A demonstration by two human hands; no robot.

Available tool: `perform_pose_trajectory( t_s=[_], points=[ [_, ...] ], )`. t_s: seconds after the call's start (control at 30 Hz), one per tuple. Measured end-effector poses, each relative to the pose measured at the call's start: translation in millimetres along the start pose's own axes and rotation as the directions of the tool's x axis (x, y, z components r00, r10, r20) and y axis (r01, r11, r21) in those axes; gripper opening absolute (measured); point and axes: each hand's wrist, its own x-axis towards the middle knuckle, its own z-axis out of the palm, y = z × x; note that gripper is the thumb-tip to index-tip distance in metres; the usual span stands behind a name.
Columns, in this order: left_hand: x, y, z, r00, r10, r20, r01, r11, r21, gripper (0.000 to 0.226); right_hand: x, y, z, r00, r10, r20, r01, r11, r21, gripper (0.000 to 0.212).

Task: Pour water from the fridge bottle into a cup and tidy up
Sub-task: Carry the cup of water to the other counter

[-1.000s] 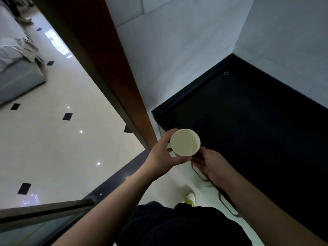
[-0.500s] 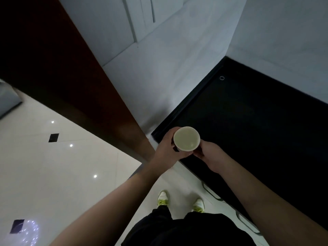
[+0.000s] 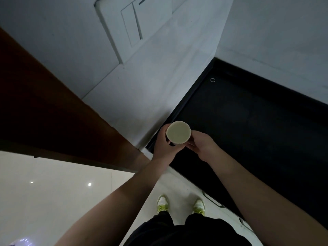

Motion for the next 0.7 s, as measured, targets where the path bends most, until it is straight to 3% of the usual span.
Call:
perform_pose_trajectory(
  t_s=[0.33,0.7],
  points=[
    [18.5,5.5,7.4,0.997,0.026,-0.073,-0.029,0.999,-0.034,0.068,14.4,-9.3,-2.6,0.995,-0.092,0.044,0.091,0.996,0.019,0.023],
    [20.5,4.9,8.9,0.979,0.056,-0.194,-0.024,0.986,0.165,0.073,5.3,-9.5,-3.4,0.985,-0.052,0.162,0.032,0.992,0.124,0.020]
  ],
)
